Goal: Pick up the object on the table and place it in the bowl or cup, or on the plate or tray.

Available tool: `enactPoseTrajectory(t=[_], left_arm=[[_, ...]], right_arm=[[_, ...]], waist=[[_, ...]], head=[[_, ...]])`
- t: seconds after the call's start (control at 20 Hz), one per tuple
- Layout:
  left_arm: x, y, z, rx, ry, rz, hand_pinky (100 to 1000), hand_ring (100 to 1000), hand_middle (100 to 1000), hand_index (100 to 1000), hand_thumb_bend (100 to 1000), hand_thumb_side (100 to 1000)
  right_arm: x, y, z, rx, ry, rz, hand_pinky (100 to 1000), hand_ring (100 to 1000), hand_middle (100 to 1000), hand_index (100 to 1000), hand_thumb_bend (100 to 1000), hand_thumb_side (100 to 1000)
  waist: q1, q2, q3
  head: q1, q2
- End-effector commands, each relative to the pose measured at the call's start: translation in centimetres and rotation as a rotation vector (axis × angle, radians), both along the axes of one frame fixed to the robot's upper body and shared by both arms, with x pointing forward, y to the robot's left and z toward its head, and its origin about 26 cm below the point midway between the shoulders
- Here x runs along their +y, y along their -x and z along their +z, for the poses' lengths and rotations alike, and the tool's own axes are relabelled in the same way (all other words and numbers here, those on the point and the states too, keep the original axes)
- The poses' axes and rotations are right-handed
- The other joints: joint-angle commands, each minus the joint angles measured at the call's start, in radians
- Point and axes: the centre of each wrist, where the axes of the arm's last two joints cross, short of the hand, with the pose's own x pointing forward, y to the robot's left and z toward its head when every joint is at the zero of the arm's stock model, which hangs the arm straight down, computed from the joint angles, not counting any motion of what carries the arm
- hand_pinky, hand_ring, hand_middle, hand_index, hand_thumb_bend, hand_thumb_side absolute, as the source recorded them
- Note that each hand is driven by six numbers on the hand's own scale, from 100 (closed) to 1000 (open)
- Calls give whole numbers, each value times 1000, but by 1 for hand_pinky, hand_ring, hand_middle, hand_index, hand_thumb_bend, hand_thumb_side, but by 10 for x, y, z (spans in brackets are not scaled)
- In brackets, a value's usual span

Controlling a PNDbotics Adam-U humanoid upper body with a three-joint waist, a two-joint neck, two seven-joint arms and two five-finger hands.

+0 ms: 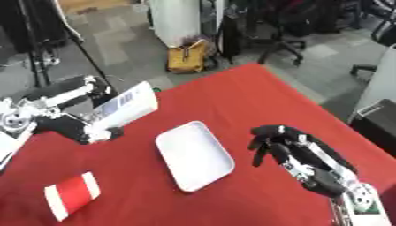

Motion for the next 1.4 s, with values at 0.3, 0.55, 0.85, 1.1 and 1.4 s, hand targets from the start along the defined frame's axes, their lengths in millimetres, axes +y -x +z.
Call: enactPoseTrajectory(t=[0.3, 0.55, 0.85, 1.1, 1.4], left_arm=[[-14, -4, 3, -168, -47, 1, 543, 409, 389, 588, 206, 321], [-17, -8, -6, -254, -58, -2, 550, 439, 421, 610, 368, 401], [-24, 1, 0, -425, -73, -78, 565, 470, 455, 628, 485, 432], [-30, -1, -17, -442, -179, -144, 583, 487, 471, 637, 462, 452], [-19, -15, -34, -425, -273, -153, 587, 492, 475, 641, 429, 462]], right_arm=[[12, 2, 22, -81, 17, 69, 528, 510, 626, 837, 100, 599], [12, 2, 24, -83, 19, 73, 528, 509, 626, 837, 100, 600], [12, 2, 24, -84, 18, 73, 529, 510, 626, 837, 100, 600], [13, 1, 24, -87, 14, 79, 529, 510, 627, 837, 100, 600], [15, 1, 26, -94, 15, 87, 529, 510, 627, 837, 100, 600]], waist=[[16, 6, -56], [22, 12, -67], [17, 13, -65], [13, 12, -74], [20, 20, -88]], head=[[15, -32], [11, -34], [6, -31], [11, -37], [12, -46]])
